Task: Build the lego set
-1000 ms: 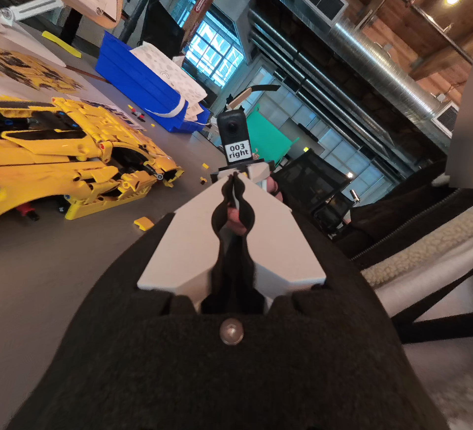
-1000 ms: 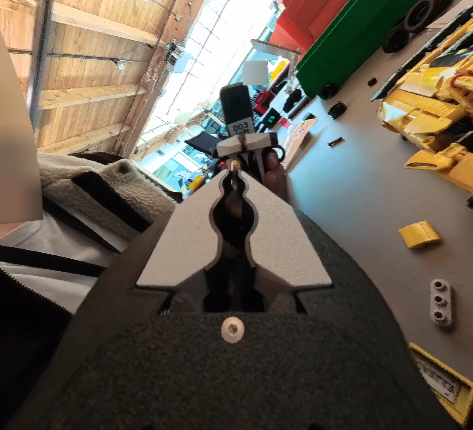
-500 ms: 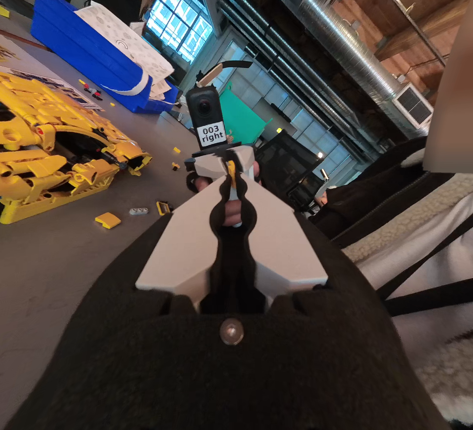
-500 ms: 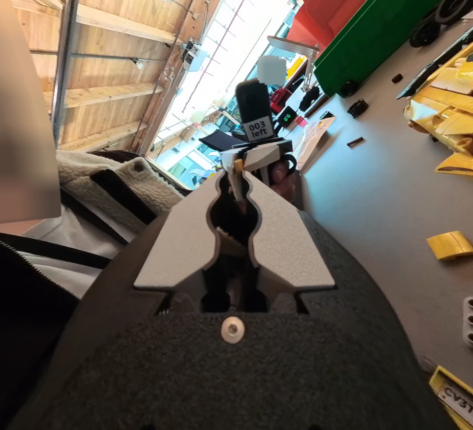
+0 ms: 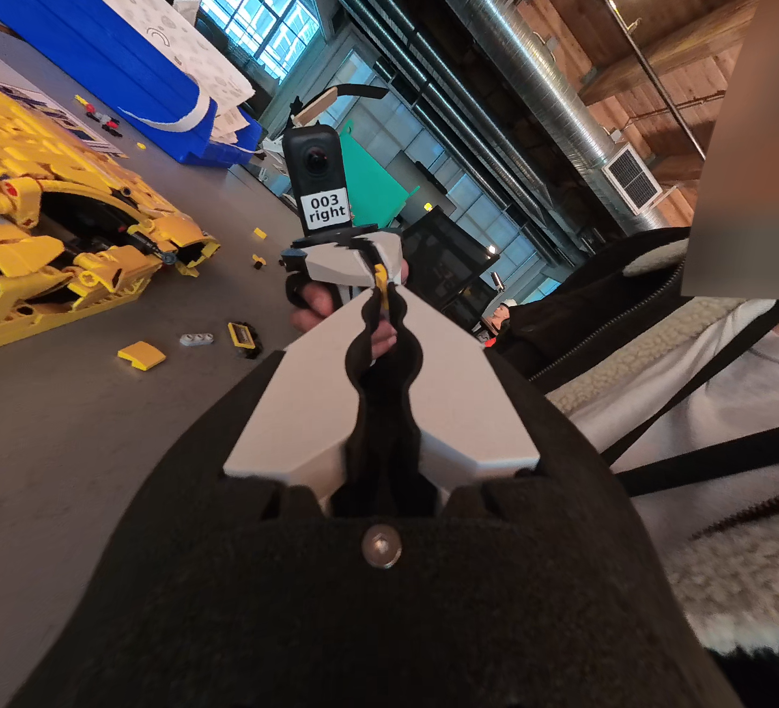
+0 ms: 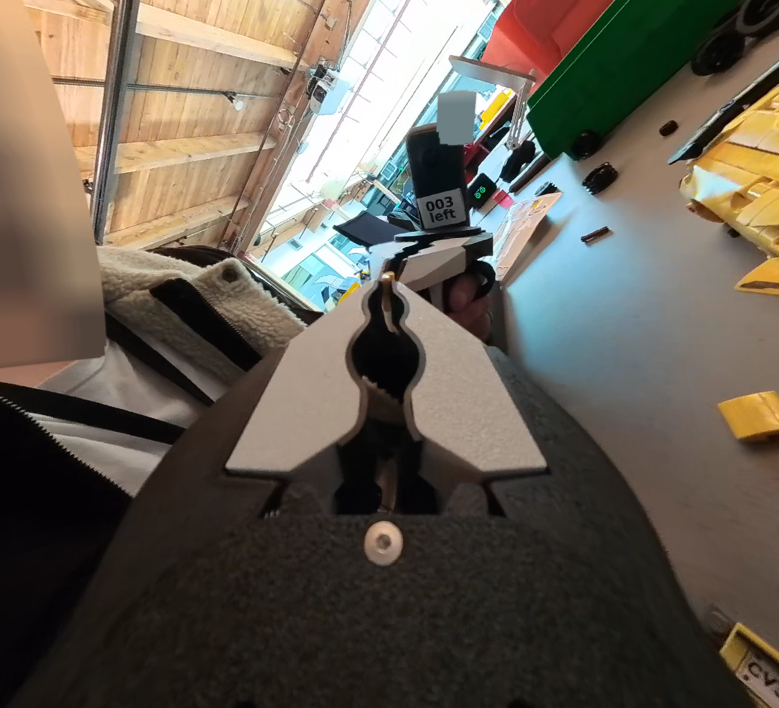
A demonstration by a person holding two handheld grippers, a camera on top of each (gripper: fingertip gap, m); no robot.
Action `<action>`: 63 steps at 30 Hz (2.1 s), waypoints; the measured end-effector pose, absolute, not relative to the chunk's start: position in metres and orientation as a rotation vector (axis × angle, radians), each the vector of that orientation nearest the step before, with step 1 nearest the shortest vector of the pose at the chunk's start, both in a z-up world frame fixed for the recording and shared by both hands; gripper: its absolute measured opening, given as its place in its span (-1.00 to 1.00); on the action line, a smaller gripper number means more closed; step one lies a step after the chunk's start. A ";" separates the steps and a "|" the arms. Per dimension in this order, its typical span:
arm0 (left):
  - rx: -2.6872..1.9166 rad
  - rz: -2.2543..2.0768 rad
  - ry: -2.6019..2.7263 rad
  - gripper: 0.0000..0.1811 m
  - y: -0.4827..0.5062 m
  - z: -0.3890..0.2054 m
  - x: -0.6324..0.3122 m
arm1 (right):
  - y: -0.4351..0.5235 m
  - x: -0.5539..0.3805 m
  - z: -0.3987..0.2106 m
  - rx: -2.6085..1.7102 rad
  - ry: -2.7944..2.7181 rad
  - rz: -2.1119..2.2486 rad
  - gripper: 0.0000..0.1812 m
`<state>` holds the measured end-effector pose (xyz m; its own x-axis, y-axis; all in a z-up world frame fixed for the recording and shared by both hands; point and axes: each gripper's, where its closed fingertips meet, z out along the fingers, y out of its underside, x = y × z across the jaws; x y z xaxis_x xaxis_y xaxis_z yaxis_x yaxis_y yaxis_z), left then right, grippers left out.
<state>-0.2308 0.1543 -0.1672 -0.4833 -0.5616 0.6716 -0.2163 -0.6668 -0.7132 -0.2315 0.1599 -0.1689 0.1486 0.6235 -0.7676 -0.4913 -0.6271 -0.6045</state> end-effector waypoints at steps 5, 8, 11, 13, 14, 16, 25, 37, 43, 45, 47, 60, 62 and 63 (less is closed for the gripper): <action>-1.450 -2.295 1.099 -0.97 0.160 -0.164 -0.233 | 0.158 -0.225 -0.164 -1.526 -0.127 1.616 -0.91; -1.444 -2.296 1.114 -0.97 0.158 -0.164 -0.233 | 0.157 -0.241 -0.175 -1.608 -0.196 1.582 -0.89; -1.446 -2.301 1.094 -0.97 0.160 -0.163 -0.234 | 0.160 -0.230 -0.171 -1.578 -0.145 1.596 -0.98; -1.438 -2.311 1.079 -0.97 0.162 -0.162 -0.235 | 0.165 -0.219 -0.171 -1.560 -0.088 1.570 -1.00; -1.445 -2.305 1.076 -0.97 0.163 -0.162 -0.235 | 0.162 -0.218 -0.168 -1.541 -0.099 1.589 -0.99; -1.453 -2.298 1.088 -0.97 0.162 -0.164 -0.234 | 0.158 -0.225 -0.166 -1.540 -0.137 1.605 -0.93; -1.458 -2.266 1.127 -0.97 0.158 -0.167 -0.232 | 0.159 -0.233 -0.173 -1.594 -0.168 1.592 -0.97; -1.815 -2.442 1.051 -0.97 0.157 -0.184 -0.228 | 0.153 -0.212 -0.197 -1.736 -0.700 0.516 -0.69; -2.069 -2.390 1.198 -0.98 0.140 -0.209 -0.221 | 0.149 -0.227 -0.225 -1.821 -0.945 0.359 -0.60; -2.090 -2.379 1.237 -0.98 0.138 -0.212 -0.221 | 0.148 -0.226 -0.231 -1.827 -1.009 0.305 -0.70; -2.112 -2.358 1.250 -0.97 0.138 -0.215 -0.221 | 0.150 -0.224 -0.231 -1.821 -1.043 0.264 -0.81; -2.107 -2.207 1.322 -0.97 0.144 -0.225 -0.217 | 0.148 -0.217 -0.236 -1.869 -1.102 0.224 -0.81; -2.037 -2.092 1.357 -0.91 0.150 -0.226 -0.215 | 0.145 -0.193 -0.246 -1.974 -1.089 0.176 -0.81; -1.995 -2.029 1.390 -0.90 0.152 -0.227 -0.214 | 0.143 -0.183 -0.251 -2.017 -1.077 0.180 -0.81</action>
